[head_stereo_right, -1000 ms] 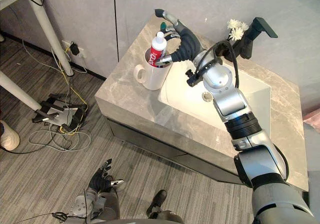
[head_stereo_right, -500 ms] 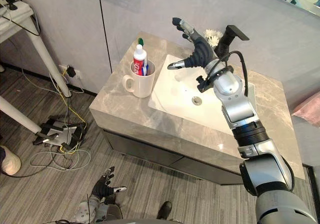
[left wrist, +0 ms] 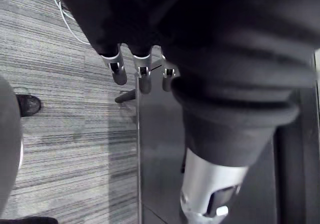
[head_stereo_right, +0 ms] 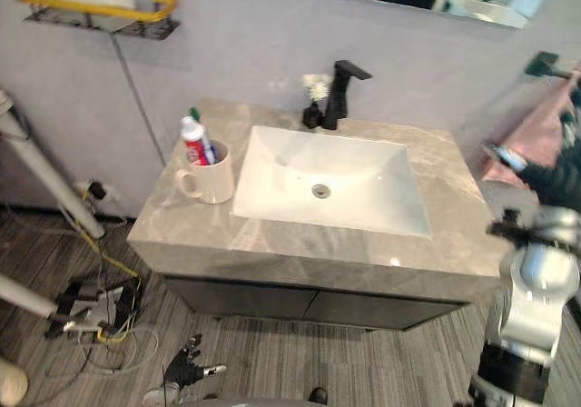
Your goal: Organize washtable
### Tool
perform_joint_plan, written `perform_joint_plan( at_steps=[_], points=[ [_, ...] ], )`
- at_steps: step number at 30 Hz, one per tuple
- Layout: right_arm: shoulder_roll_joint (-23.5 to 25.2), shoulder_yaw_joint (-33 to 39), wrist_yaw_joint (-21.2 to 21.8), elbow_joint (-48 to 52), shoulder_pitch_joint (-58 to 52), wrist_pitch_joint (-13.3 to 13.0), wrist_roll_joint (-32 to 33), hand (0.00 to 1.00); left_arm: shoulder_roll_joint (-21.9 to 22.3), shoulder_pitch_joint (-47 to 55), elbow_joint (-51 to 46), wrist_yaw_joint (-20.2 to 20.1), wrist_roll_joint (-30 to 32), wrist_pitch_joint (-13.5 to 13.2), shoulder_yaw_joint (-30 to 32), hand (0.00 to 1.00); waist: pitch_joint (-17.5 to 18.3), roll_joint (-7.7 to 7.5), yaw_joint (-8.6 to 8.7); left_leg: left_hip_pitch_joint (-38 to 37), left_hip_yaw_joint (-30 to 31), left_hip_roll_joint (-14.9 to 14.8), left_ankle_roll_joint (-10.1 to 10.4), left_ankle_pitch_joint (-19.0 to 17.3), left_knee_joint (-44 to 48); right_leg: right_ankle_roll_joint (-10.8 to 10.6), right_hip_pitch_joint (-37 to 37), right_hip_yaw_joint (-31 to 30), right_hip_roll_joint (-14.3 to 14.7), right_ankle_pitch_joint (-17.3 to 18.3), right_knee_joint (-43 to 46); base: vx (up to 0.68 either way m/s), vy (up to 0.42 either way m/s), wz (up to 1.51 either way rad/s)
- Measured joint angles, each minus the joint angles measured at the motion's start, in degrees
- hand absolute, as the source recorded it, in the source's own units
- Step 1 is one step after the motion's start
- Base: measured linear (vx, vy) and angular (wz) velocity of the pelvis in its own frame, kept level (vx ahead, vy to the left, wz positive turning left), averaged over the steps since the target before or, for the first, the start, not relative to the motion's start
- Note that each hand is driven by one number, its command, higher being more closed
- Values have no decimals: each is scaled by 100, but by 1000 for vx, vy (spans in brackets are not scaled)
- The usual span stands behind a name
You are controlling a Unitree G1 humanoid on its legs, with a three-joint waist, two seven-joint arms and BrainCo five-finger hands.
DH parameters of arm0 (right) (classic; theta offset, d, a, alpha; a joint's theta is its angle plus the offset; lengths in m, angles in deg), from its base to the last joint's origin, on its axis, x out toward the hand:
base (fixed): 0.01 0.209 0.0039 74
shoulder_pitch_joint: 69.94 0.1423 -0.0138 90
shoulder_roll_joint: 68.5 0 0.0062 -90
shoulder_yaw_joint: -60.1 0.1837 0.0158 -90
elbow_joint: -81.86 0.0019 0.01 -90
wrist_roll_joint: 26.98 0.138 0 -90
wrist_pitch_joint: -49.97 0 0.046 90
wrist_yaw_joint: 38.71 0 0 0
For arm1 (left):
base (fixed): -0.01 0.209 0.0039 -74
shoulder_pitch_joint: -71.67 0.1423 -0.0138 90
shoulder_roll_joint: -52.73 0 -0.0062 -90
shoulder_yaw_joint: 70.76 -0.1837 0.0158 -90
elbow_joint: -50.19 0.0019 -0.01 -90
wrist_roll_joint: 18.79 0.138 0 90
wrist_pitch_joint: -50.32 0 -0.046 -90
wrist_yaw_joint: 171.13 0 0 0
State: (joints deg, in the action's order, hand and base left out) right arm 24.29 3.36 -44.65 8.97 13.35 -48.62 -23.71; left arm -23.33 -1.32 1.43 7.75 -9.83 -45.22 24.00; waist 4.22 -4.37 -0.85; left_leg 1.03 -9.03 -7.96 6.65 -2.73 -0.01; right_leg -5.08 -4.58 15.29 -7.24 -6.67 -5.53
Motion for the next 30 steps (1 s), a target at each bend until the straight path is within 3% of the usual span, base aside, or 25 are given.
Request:
perform_joint_plan(
  at_steps=[2,8,11,13,14,18,24,28,30],
  points=[
    [359,-99,169,-134,-563,-12,-3,0,-9,-37,161,-3,-180,-10,45,0,28,55,15,-13,-53,4,9,-8,7,2,-22,-63,1,-3,-3,-18,-8,-15],
    [1366,-1028,713,-1931,-1781,6,95,0,92,-236,790,-34,-656,-60,471,0,-31,147,14,-209,-246,7,13,-186,118,-25,87,-232,-14,27,-28,-20,3,-15],
    [1625,-1126,842,-3850,-2018,38,317,0,202,-238,983,-131,-1093,-122,723,0,-66,288,9,-274,-276,6,4,-284,216,-42,205,-246,-29,46,-27,12,8,-3],
    [1621,-1055,834,-4569,-1981,51,312,0,241,-244,1042,-128,-1198,-133,736,0,-62,325,8,-279,-270,9,-4,-304,208,-62,245,-233,-34,80,-28,0,2,4],
    [1625,-814,732,-5557,-1822,139,250,0,236,-249,1087,-121,-1326,-142,839,100,-62,354,0,-276,-238,14,-4,-330,199,-70,266,-193,-43,108,-29,8,4,11],
    [1634,-131,450,-7225,-1404,477,207,0,312,-350,1311,88,-1583,-131,1203,100,-35,392,-23,-273,-57,51,7,-319,144,-81,380,-13,-82,151,-27,56,10,24],
    [1470,-297,330,-7653,-1095,638,111,0,371,-247,1074,529,-2460,-85,1620,100,-11,393,-92,-261,337,132,-48,-273,90,-193,545,405,-161,223,-10,93,20,35],
    [1333,-856,227,-7642,-873,652,-357,0,578,-179,-816,969,-2922,-152,1821,100,-70,355,-321,-189,616,204,-83,-239,100,-192,686,787,-227,226,-10,55,19,38],
    [1264,-1113,223,-7626,-812,651,-450,0,594,-189,-1680,1281,-2933,-257,2041,100,-74,340,-323,-205,724,232,-93,-233,106,-191,780,928,-254,226,-11,11,21,32]
  ],
)
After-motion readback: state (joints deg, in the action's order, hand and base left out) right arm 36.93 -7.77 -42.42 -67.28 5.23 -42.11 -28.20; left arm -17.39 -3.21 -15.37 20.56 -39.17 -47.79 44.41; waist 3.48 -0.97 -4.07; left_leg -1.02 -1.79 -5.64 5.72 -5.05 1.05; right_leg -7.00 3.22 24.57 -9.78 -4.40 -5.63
